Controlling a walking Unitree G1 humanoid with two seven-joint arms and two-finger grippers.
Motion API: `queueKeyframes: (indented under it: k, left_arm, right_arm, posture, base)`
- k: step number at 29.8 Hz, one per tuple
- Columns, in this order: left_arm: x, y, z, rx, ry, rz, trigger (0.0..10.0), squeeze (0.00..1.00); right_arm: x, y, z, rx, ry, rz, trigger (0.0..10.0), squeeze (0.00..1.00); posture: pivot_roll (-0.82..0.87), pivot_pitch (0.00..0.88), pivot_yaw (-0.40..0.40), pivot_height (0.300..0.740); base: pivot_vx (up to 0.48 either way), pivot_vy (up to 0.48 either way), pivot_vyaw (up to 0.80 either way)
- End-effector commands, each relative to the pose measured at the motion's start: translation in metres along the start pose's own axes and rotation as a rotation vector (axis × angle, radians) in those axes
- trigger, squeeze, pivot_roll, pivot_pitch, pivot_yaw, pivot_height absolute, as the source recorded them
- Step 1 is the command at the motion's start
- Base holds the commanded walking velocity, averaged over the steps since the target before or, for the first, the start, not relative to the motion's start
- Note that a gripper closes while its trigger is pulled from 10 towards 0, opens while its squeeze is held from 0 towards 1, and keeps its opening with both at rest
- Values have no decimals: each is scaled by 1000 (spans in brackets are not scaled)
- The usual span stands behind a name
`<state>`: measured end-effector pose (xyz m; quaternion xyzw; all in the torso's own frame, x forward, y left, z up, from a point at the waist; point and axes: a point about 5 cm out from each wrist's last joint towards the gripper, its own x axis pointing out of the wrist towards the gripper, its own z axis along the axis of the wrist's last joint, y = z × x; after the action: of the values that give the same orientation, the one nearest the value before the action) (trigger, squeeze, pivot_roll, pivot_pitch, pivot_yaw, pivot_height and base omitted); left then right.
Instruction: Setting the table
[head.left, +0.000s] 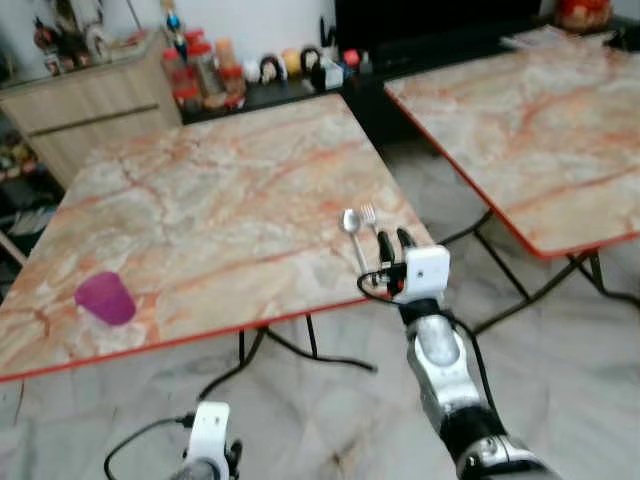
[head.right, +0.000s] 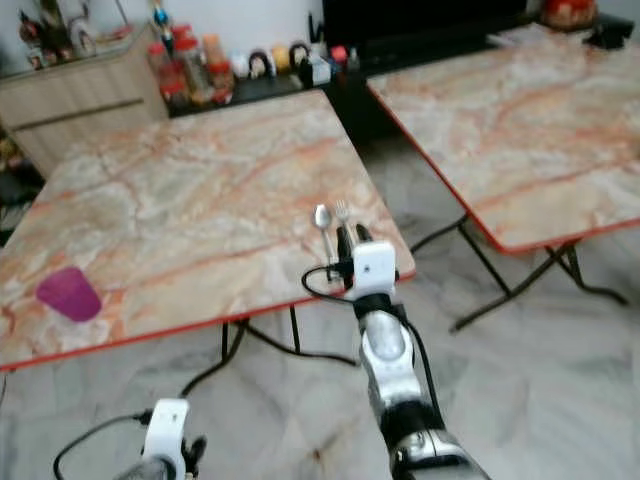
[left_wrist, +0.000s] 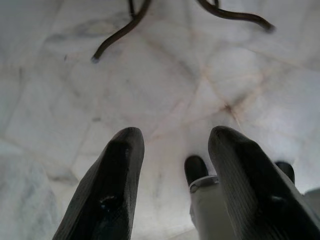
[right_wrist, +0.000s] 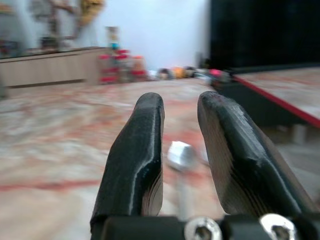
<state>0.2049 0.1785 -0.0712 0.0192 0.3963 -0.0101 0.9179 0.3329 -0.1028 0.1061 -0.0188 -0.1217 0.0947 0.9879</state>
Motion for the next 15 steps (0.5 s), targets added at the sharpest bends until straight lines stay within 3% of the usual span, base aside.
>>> queueKeyframes:
  k: [1, 15]
  left_arm:
    - [-2, 10, -5, 12, 14, 31, 10000, 0]
    - [-2, 8, -7, 14, 21, 24, 10000, 0]
  right_arm:
    - [3, 13, 4, 22, -15, 41, 10000, 0]
    - [-1, 14, 2, 10, -13, 50, 10000, 0]
  posture:
    - [-92, 0, 104, 740]
    - [-97, 0, 99, 740]
  base:
    - [352, 0, 0]
    - [351, 0, 0]
